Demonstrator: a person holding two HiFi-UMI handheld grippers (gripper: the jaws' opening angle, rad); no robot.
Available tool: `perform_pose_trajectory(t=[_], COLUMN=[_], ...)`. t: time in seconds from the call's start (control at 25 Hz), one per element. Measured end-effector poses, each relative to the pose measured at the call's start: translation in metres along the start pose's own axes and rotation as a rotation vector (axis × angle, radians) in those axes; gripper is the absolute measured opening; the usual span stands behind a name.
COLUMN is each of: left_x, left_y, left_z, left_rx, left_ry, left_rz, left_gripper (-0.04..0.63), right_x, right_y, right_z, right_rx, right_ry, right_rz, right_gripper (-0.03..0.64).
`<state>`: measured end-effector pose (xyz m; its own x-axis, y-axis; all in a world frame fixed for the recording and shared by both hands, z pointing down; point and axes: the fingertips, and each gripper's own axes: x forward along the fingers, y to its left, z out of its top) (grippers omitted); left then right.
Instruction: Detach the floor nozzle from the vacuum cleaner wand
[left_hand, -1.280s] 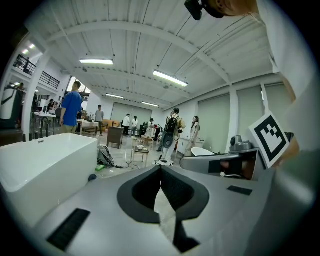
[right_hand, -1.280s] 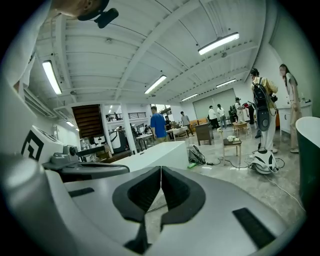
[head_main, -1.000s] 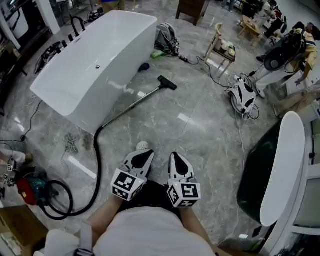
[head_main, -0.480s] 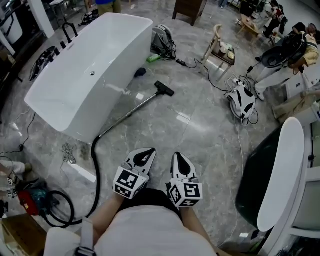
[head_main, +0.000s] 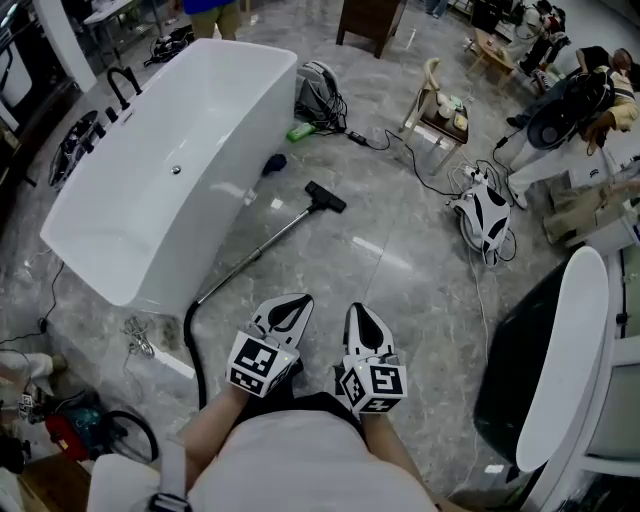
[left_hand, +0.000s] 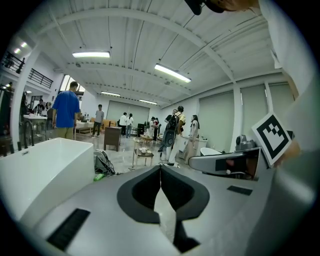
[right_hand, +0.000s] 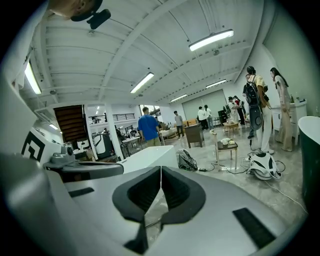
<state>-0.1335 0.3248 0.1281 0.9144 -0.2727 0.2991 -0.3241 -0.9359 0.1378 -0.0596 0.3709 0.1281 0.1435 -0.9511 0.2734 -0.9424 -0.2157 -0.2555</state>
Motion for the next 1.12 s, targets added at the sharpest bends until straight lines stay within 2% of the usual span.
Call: perform_pose_trajectory(t=[0.44,0.84,1.12], left_x=[0.02,0.035,0.064], left_y=[0.061,0.077,0.118], left_z=[0.006,0.002,0.013], left_rx=[-0.002,-0.026,-0.025], left_ry=[0.003,0.032,0.03], left_rz=[-0.019,-0.021,0.029], left_gripper=[0.011,0.011,0.011], right_x=[0.066,0.093,0.145], right_y=[0.012,0.004,-0.009], right_z=[0.005,0.007,0.023], right_rx=[0.014,0.041,0.039], right_ry=[-0.003,0.009,0.006], right_rz=[-0.002,0.005,0.04], right_gripper=[0.016,0.017,0.017])
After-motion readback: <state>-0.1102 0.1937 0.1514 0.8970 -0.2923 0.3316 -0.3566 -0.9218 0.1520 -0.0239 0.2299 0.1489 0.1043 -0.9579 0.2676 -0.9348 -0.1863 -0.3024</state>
